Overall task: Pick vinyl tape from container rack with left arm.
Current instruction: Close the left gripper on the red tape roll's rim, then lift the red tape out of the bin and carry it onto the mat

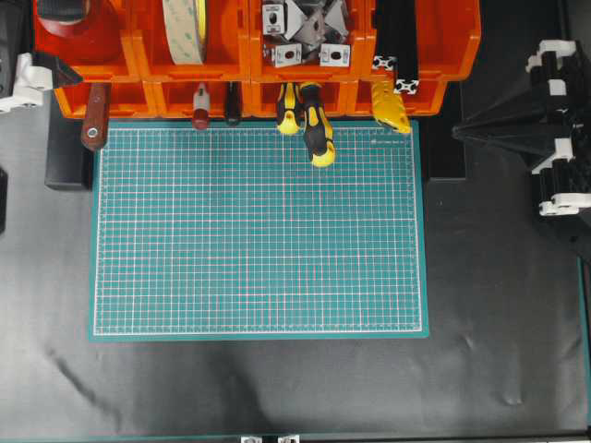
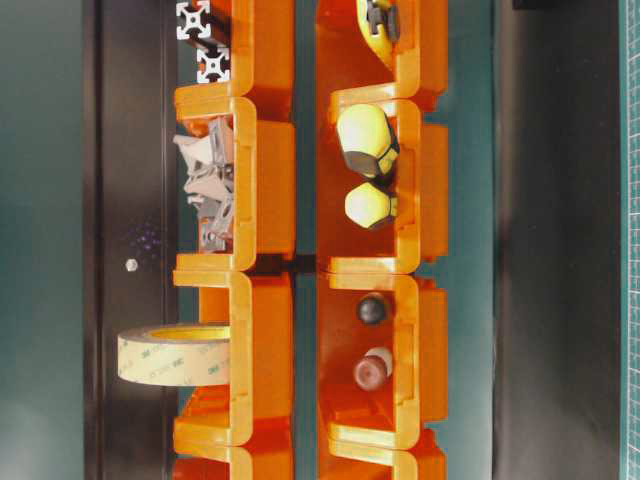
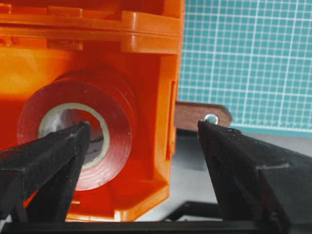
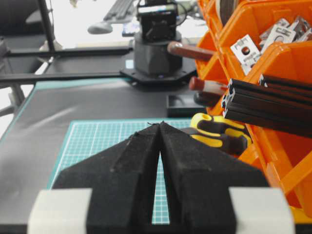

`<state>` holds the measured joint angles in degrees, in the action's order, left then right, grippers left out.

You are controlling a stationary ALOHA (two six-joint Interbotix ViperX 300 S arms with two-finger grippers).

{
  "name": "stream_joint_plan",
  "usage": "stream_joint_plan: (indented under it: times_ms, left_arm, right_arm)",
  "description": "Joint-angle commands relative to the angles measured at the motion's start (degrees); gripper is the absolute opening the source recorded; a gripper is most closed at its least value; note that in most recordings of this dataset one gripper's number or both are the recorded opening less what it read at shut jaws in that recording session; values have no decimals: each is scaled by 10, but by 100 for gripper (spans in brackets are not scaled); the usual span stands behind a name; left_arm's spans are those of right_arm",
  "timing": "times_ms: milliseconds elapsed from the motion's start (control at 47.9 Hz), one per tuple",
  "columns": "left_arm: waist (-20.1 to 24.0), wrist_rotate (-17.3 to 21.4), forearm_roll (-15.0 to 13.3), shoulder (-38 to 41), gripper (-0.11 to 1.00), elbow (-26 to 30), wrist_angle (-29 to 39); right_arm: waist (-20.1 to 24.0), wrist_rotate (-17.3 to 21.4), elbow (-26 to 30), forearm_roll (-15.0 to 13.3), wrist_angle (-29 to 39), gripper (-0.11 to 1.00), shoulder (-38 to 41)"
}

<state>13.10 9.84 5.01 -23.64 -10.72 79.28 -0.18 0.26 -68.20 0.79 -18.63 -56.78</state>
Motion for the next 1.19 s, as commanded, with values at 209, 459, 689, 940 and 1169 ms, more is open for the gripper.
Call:
stream_joint_plan:
  times_ms: [209,459,689,940,1169]
  left_arm:
    - [7,3,2,-4,84,2,-10]
    - [14,31,2,-7,55,-4,-10]
    - [14,48,2,-8,20,-4,-18]
    - [17,76,2,-9,19,11,-29]
    - [4,74,2,-25,19,74,-14]
  right_arm:
    - [2,1,11,2,-11,0,2]
    - [2,1,12,2,-11,0,1]
    - [5,1,15,2,-9,0,-11]
    - [6,1,15,2,-8,0,-18]
    - [6,1,14,2,-8,0,-18]
